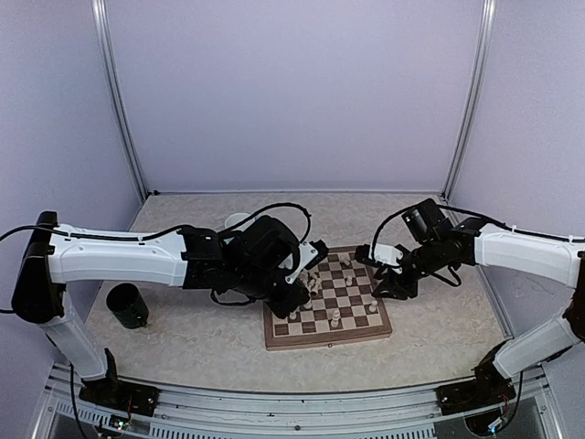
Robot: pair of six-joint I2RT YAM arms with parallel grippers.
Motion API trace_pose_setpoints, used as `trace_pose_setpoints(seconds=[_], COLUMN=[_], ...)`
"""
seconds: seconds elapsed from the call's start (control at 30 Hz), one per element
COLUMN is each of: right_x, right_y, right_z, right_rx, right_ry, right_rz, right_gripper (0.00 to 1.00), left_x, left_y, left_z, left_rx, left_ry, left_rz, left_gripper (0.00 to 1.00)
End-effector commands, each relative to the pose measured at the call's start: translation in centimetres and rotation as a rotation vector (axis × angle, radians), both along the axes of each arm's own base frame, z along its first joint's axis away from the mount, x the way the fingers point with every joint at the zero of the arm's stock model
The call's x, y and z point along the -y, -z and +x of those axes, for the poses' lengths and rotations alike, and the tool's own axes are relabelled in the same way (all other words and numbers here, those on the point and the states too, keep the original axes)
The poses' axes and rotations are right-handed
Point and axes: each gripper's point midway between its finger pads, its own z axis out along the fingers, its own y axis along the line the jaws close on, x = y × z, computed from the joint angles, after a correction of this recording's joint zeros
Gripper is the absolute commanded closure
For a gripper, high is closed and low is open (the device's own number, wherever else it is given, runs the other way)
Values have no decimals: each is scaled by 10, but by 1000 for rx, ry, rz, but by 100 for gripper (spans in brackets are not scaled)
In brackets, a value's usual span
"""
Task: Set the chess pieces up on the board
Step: Place the knight at b1.
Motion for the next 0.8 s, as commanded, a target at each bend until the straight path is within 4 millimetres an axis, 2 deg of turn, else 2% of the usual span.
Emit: trace_pose_setpoints(seconds=[0.0, 0.07, 0.2, 0.37, 0.57, 0.77], right_x=[4, 9, 16, 15, 13, 11], right_y=[-36, -42, -47, -35, -31, -25], right_z=[21, 30, 41, 37, 36, 35], right_rx=[80, 120, 184, 136, 120, 91], right_ry=[52, 82, 126, 121, 110, 100], right_rz=[202, 236, 236, 224, 225, 217], right_gripper=[51, 51, 49, 48, 48, 49], left_x=[-33, -41, -36, -30, -22, -17], left_y=[17, 27, 34, 49, 63, 65], left_z=[-37, -39, -40, -35, -31, -26], left_rx=[-118, -128, -141, -128, -134, -119], left_ry=[81, 73, 89, 93, 106, 104], left_rz=[96, 137, 133, 167, 192, 201], left_gripper=[100, 100, 100, 100, 100, 100])
